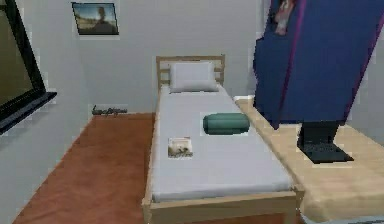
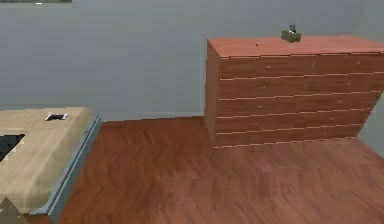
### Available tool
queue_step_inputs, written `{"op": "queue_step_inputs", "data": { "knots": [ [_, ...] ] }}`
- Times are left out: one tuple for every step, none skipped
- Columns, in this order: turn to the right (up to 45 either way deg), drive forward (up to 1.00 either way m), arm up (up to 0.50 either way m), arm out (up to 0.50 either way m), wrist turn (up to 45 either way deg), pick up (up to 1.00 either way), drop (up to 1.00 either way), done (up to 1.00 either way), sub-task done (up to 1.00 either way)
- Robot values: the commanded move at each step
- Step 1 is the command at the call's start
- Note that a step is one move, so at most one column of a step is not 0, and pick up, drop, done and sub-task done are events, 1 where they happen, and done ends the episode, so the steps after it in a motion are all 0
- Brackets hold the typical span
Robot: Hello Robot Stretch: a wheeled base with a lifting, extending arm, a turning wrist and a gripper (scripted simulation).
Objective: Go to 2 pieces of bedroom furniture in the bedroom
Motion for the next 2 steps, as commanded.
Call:
{"op": "queue_step_inputs", "data": {
  "knots": [
    [0.0,0.0,0.0,0.0,0.0,0.0,0.0,0.0,1.0],
    [45.0,0.0,0.0,0.0,0.0,0.0,0.0,0.0,0.0]
  ]
}}
